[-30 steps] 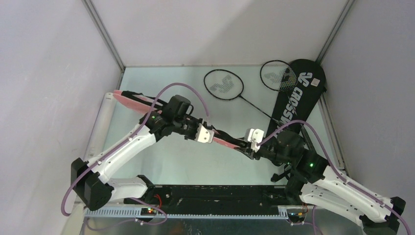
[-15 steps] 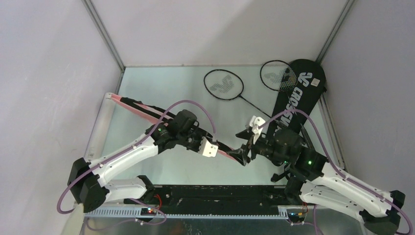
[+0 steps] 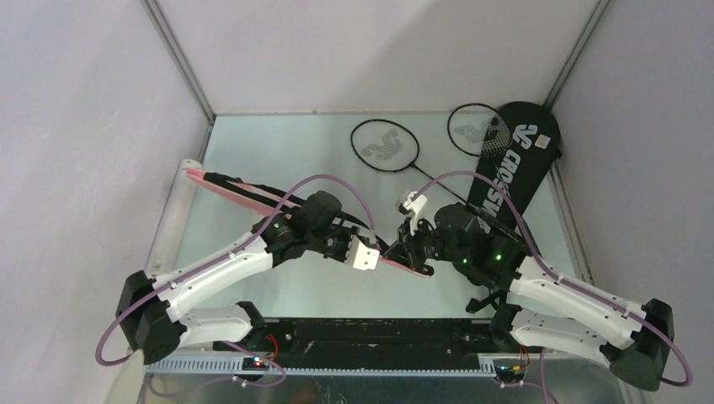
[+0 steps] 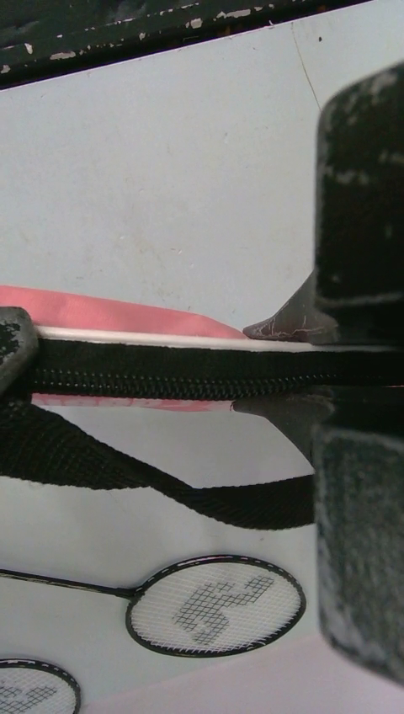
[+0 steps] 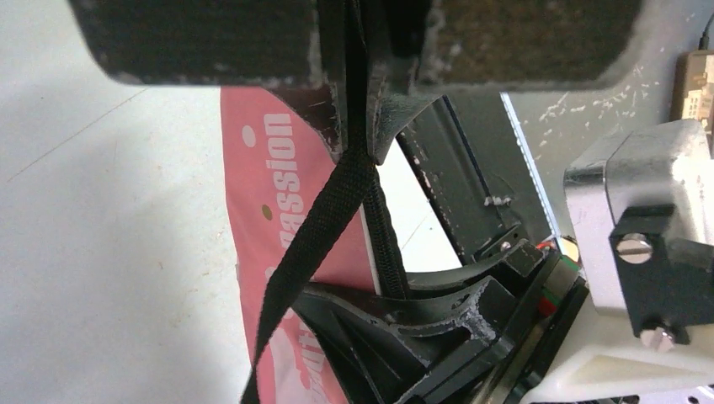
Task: Pack up the badminton gear
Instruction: Adjust the racket bag.
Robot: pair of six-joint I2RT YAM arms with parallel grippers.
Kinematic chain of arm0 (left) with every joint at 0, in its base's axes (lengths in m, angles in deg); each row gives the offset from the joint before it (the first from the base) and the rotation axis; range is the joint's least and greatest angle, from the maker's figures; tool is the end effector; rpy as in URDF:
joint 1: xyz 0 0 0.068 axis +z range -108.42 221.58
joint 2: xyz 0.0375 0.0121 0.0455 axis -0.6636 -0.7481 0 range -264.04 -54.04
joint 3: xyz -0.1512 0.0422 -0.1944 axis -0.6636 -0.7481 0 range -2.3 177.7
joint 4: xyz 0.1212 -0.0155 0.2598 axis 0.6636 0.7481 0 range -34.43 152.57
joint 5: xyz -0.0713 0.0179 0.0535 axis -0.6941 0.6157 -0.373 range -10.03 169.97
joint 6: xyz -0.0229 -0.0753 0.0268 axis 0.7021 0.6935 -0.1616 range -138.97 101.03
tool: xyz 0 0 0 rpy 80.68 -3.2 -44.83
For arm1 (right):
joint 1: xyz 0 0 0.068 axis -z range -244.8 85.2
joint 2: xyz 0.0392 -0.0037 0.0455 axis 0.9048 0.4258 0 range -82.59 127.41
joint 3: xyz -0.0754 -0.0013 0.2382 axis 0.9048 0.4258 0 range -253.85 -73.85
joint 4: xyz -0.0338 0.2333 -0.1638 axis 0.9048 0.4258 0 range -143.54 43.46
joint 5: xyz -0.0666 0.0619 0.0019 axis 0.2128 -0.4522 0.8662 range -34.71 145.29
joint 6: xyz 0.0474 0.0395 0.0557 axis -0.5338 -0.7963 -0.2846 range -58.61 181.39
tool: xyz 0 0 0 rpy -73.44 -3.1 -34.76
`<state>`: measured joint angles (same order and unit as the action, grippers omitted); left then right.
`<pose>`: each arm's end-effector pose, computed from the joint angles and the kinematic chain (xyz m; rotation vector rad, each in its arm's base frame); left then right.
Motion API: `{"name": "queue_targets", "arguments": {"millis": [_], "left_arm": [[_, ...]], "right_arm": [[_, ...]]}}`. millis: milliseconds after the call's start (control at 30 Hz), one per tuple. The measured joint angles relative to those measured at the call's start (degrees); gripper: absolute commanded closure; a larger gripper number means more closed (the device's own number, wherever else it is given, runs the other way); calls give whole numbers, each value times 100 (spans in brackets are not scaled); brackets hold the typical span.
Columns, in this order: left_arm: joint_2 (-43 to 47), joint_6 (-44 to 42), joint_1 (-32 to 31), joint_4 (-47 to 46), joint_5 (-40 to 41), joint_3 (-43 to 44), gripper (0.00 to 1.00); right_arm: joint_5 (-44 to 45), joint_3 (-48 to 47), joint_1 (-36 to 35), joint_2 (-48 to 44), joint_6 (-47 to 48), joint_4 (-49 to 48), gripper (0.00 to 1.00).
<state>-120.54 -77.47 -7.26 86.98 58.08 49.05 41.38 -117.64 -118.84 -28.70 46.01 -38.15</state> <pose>0.1771 -0.2436 0.2180 1.9855 1.2372 -0.3711 0.1546 0.2429 0.2568 -0.8665 1.9709 0.9865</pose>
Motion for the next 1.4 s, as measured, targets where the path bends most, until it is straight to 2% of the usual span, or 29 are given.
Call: {"name": "queue_targets", "arguments": {"millis": [167,433,667,833,900,933,1000,1100,1267,1400], "left_arm": [[57,-52,-55,-146,33,-90,100],[116,-208,-282,-1019,-13,-105,100],[79,-380,-348,-1099,-205,-105,100],[20,-549,-258,-614,-223,-105,100],[-15,-601,-166,-356,-155,-105,100],[-26,-610,-131,-243,-120,-111,100],[-46,-632,-74,-46,-46,-136,100],[-59,-638,-63,92,68,-197,100],[-70,-660,-66,219,179,-387,100],[-61,-704,-81,245,203,-444,100]], "right_arm": [[350,-74,-131,-136,44,240,100],[1340,-181,-313,-1093,-20,575,100],[946,-4,-297,-1399,177,470,100],[407,190,-214,-988,382,162,100],[223,199,-157,-638,400,-2,93],[144,216,-133,-463,396,-114,84],[-42,260,-74,-192,356,-321,79],[-356,315,-31,4,208,-678,78],[-863,315,-15,22,-127,-1521,69],[-951,317,94,46,-369,-1725,51]]}}
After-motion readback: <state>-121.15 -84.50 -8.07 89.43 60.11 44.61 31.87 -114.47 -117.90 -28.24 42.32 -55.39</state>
